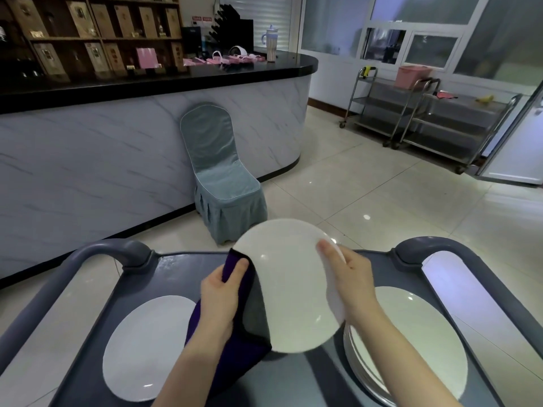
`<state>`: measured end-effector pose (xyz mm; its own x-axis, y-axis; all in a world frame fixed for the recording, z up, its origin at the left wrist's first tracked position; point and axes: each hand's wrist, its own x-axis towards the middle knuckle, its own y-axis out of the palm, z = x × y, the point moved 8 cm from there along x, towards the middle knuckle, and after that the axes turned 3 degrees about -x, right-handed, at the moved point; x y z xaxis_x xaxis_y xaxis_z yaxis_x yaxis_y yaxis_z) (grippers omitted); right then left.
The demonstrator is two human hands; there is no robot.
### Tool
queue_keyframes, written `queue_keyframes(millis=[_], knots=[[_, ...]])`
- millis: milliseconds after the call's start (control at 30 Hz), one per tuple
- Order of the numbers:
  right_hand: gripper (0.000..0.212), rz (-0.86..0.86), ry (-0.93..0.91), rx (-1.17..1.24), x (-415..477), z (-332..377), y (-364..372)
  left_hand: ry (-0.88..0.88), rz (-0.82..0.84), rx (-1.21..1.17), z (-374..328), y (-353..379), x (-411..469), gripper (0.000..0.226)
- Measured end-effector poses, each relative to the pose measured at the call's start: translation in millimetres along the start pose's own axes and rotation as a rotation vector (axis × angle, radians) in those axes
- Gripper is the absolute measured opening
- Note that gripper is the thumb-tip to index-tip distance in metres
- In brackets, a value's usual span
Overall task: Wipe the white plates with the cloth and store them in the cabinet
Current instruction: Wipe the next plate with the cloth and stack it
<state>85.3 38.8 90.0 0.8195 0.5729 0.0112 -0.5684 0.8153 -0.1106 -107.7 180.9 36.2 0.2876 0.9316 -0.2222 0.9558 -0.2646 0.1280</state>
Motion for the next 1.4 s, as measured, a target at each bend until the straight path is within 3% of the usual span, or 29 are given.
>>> queue_keyframes(millis=[100,200,300,400,467,533,633,800,900,1033,1167,1233,1300,1400], knots=[[0.031,-0.267,0.194,0.454,-21.2,-28.6,14.7,-0.105,-0.203,-0.234,13.8,5.0,-16.8,0.021],[0.025,-0.247,0.259,0.429,-32.9,-39.5,27.1,-0.135,-0.231,-0.294,15.3,5.5,-13.8,0.024],[0.015,-0.034,0.081,0.104,-9.2,-18.4,13.8,-0.055,-0.173,-0.182,-0.9,-8.0,5.1,0.029],[0.012,0.320,-0.148,-0.271,22.8,24.9,15.2,0.146,0.028,0.100,-31.2,-1.5,15.5,0.024],[0.027,0.587,-0.227,-0.540,25.1,35.2,37.1,0.234,0.225,0.307,-42.6,17.8,12.3,0.023],[0.039,0.687,-0.253,-0.686,22.4,32.2,50.2,0.243,0.333,0.430,-41.5,28.7,10.7,0.021],[0.044,0.544,-0.199,-0.546,26.7,26.2,37.0,0.155,0.248,0.288,-25.3,17.2,12.8,0.015],[0.030,-0.092,0.276,0.177,-3.0,-42.4,14.5,-0.170,-0.142,-0.245,27.7,-2.0,-12.8,0.017],[0.023,-0.026,0.340,0.139,-20.2,-57.7,20.9,-0.203,-0.144,-0.239,29.7,-7.4,-5.6,0.019],[0.024,0.245,-0.036,-0.290,13.5,-6.5,10.1,0.001,0.065,0.051,0.3,-7.4,14.3,0.020],[0.049,0.600,-0.187,-0.579,13.0,9.9,39.9,0.119,0.385,0.398,-7.6,25.8,11.1,0.030],[0.051,0.540,-0.218,-0.563,15.0,13.9,33.3,0.091,0.375,0.357,-2.7,23.6,8.3,0.027],[0.051,0.349,-0.146,-0.452,21.0,5.3,18.1,0.022,0.249,0.220,9.7,11.3,5.4,0.021],[0.040,-0.028,0.202,0.125,5.3,-39.7,8.9,-0.123,-0.041,-0.065,37.6,-7.0,-7.3,0.019]])
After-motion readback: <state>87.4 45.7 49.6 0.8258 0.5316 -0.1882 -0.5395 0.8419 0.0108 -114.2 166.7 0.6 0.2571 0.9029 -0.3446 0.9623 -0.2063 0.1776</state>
